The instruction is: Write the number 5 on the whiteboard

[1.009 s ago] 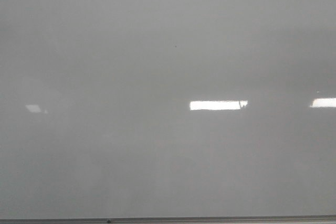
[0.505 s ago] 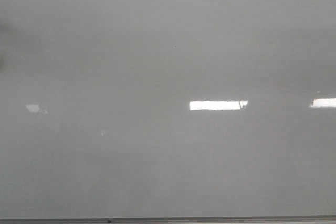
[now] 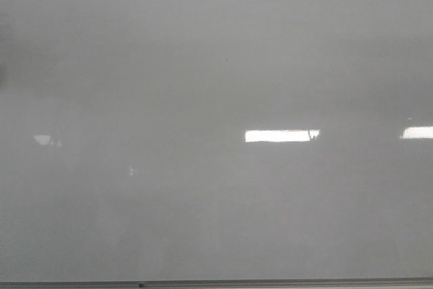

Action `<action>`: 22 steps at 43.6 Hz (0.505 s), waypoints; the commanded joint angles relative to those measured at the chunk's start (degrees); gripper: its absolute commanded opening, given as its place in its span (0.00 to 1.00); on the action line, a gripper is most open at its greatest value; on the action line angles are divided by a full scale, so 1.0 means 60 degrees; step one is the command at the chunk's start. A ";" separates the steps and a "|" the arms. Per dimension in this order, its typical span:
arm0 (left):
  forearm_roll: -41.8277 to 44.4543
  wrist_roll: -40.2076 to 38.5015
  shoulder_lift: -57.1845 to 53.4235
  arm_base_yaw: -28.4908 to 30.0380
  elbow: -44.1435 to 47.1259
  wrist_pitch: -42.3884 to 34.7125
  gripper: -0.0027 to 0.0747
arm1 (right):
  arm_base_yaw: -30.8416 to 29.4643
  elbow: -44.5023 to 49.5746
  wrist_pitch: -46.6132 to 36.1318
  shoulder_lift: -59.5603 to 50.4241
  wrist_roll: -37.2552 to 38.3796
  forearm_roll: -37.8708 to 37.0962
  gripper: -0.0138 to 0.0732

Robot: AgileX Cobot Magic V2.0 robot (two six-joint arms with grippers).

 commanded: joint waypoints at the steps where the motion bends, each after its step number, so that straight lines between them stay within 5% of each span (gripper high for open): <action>1: 0.0324 0.0027 -0.0181 0.0008 -0.0325 -0.0662 0.01 | -0.0056 -0.0311 -0.0731 0.0155 -0.0003 0.0081 0.86; 10: 0.1394 0.0092 -0.0570 -0.0230 -0.0654 0.1349 0.01 | -0.0056 -0.0311 -0.0731 0.0155 -0.0003 0.0081 0.86; 22: 0.1772 0.3933 -0.0695 -0.2681 -0.1802 0.5660 0.01 | -0.0056 -0.0311 -0.0760 0.0155 -0.0003 0.0081 0.86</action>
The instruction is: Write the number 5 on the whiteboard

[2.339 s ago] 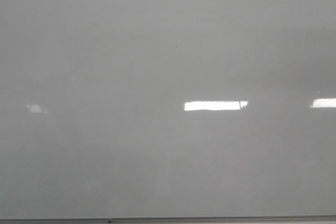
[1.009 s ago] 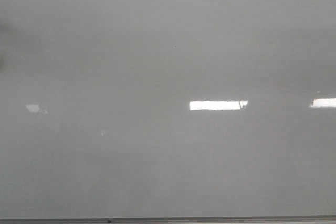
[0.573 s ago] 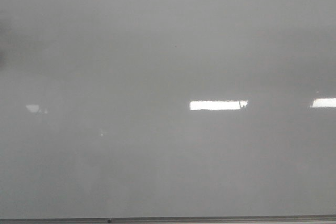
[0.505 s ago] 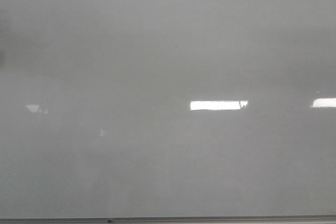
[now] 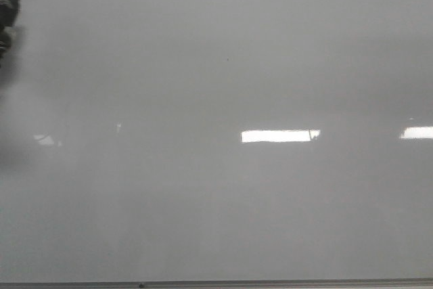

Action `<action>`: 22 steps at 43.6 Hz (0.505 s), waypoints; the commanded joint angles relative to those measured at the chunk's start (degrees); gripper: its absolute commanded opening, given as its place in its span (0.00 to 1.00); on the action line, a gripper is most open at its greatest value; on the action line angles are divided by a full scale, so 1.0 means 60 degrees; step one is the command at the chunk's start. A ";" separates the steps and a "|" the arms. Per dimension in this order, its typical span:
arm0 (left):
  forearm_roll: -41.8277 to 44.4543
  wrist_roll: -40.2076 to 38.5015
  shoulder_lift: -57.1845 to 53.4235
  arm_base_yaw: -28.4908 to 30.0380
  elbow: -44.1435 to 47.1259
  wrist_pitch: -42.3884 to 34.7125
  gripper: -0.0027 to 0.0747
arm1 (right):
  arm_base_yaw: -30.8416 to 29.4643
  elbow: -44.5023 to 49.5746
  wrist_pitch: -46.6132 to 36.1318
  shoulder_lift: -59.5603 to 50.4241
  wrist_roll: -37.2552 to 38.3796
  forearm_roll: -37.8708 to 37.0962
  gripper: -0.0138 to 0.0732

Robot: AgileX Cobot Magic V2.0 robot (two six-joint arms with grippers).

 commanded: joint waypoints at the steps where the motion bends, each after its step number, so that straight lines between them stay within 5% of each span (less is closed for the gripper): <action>1: 0.0023 0.1519 -0.0377 -0.1083 -0.0665 0.1246 0.01 | -0.0056 -0.0311 -0.0760 0.0155 -0.0003 0.0081 0.86; 10: 0.0022 0.4187 -0.0377 -0.3257 -0.1173 0.2923 0.01 | -0.0047 -0.0320 -0.0271 0.0197 -0.0158 0.0081 0.86; 22: 0.0043 0.5080 -0.0377 -0.5238 -0.1562 0.3100 0.01 | 0.0920 -0.0977 0.1594 0.1609 -0.2082 0.1137 0.86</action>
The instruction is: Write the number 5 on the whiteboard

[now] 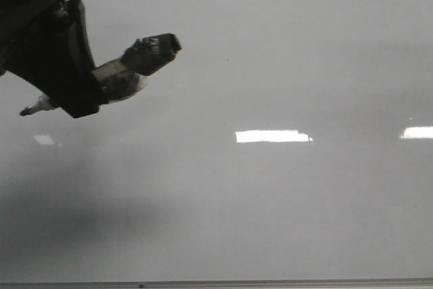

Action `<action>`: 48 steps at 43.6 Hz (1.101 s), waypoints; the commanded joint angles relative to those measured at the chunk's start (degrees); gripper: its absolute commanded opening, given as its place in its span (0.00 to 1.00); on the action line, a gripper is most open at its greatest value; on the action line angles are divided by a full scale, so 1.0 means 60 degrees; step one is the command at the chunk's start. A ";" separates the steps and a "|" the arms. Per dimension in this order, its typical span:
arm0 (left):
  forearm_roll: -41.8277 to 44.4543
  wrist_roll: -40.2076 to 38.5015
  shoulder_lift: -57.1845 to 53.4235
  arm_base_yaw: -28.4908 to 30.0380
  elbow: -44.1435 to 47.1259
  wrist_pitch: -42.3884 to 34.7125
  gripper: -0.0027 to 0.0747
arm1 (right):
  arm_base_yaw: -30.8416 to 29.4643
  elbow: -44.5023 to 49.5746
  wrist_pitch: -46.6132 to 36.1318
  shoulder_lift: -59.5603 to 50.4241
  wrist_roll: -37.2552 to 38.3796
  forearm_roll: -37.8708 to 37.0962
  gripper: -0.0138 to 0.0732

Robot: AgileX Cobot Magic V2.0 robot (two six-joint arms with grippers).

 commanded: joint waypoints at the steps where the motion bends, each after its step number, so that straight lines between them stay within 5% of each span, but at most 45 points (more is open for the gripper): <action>1: -0.0054 0.0226 -0.0358 -0.0542 -0.0387 -0.0267 0.01 | 0.0593 -0.0693 -0.0021 0.0841 -0.1339 0.0900 0.86; 8: -0.0054 0.0476 -0.0358 -0.1113 -0.0404 -0.0465 0.01 | 0.1971 -0.1315 0.0489 0.2243 -0.4041 0.2378 0.86; 19: -0.0075 0.0558 -0.0358 -0.1332 -0.0404 -0.0680 0.01 | 0.3877 -0.2142 0.0134 0.4361 -0.6494 0.4281 0.86; 34: -0.0075 0.0558 -0.0358 -0.1332 -0.0404 -0.0745 0.01 | 0.5299 -0.3277 -0.0491 0.6891 -0.8394 0.5596 0.86; 48: -0.0151 0.0558 -0.0358 -0.1332 -0.0404 -0.0991 0.01 | 0.5842 -0.3747 -0.0630 0.8042 -0.8755 0.5868 0.81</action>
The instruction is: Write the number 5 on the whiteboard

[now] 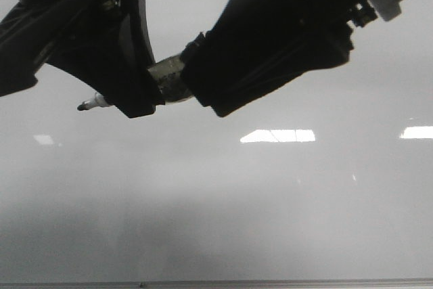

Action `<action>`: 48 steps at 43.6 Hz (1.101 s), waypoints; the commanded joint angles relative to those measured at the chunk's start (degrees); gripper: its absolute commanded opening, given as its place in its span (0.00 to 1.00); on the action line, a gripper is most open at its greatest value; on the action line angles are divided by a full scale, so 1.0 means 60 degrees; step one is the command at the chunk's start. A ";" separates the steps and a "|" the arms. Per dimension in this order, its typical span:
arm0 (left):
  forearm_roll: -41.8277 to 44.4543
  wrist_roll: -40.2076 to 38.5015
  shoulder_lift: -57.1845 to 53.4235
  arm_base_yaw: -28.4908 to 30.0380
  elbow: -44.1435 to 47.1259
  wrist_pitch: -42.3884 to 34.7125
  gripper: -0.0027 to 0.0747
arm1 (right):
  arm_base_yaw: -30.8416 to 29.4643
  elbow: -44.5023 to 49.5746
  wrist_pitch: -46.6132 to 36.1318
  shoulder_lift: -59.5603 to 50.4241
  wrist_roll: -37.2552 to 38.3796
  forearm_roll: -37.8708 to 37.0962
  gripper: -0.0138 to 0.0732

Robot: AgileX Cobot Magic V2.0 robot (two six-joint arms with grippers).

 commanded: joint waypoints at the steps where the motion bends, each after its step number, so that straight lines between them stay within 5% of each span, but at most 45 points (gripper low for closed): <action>1: -0.0163 -0.0008 -0.0358 -0.0063 -0.0317 -0.0421 0.01 | 0.0025 -0.0388 -0.0375 -0.0042 -0.0378 0.0583 0.79; 17: -0.0163 -0.0008 -0.0358 -0.0063 -0.0317 -0.0421 0.01 | 0.0025 -0.0388 -0.0408 0.0125 -0.0901 0.1239 0.56; 38: -0.0163 -0.0008 -0.0358 -0.0063 -0.0317 -0.0437 0.01 | 0.0016 -0.0388 0.0020 0.0262 -0.0901 0.1201 0.08; 44: -0.0163 -0.0085 -0.0358 -0.0063 -0.0317 -0.0547 0.02 | -0.0185 -0.0388 0.0033 0.0262 -0.0863 0.0893 0.08; 48: -0.0163 -0.0349 -0.0358 -0.0063 -0.0317 -0.0726 0.16 | -0.0566 -0.0388 0.0289 0.0262 -0.0618 0.0873 0.08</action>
